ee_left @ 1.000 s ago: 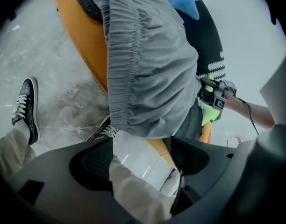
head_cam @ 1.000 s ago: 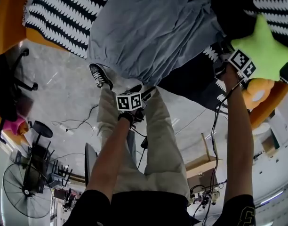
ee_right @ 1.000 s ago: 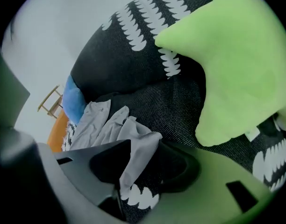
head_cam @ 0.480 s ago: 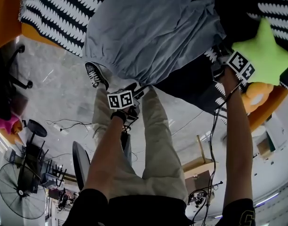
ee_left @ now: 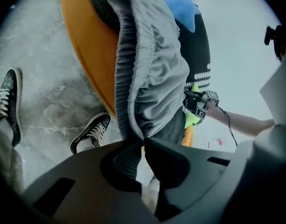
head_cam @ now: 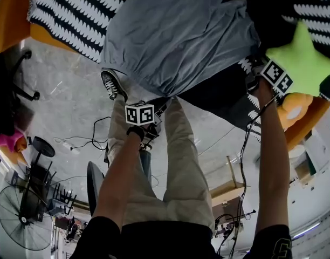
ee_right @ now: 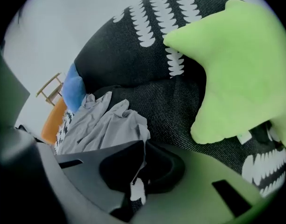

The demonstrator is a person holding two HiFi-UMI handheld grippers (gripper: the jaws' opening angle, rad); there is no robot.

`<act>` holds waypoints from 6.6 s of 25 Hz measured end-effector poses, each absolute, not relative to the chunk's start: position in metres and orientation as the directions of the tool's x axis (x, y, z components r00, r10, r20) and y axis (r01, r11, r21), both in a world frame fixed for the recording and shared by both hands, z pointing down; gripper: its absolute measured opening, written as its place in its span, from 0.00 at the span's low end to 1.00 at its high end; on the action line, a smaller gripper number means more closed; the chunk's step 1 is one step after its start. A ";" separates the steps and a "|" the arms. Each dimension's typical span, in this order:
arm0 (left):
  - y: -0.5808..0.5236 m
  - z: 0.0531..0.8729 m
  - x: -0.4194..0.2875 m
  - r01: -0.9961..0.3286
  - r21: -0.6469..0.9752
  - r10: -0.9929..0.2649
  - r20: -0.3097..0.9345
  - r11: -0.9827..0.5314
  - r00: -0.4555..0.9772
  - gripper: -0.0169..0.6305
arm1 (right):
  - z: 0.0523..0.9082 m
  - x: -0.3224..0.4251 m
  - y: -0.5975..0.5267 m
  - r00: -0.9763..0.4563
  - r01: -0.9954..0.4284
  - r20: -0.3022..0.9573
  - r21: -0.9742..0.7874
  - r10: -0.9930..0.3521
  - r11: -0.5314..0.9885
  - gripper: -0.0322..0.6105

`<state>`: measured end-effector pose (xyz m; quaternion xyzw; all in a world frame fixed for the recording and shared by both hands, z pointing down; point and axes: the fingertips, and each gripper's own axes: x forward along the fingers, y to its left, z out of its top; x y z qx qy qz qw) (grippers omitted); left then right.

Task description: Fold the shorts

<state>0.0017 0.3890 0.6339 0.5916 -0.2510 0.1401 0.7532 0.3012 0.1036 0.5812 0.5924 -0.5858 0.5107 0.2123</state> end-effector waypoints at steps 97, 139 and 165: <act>0.177 0.511 -0.267 -0.630 0.637 0.151 0.746 -0.444 0.648 0.52 | 0.511 -0.029 0.211 -0.614 -0.615 0.666 -0.740 -0.423 -0.272 0.48; 0.200 0.542 -0.152 -0.663 0.739 0.240 0.670 -0.120 0.702 0.10 | 0.553 0.012 0.251 -0.563 -0.488 0.714 -0.693 -0.416 -0.530 0.15; 0.230 0.542 -0.034 -0.273 0.955 0.199 0.247 0.116 0.949 0.09 | 0.577 0.062 0.231 -0.586 -0.321 0.671 -0.707 -0.455 -0.630 0.15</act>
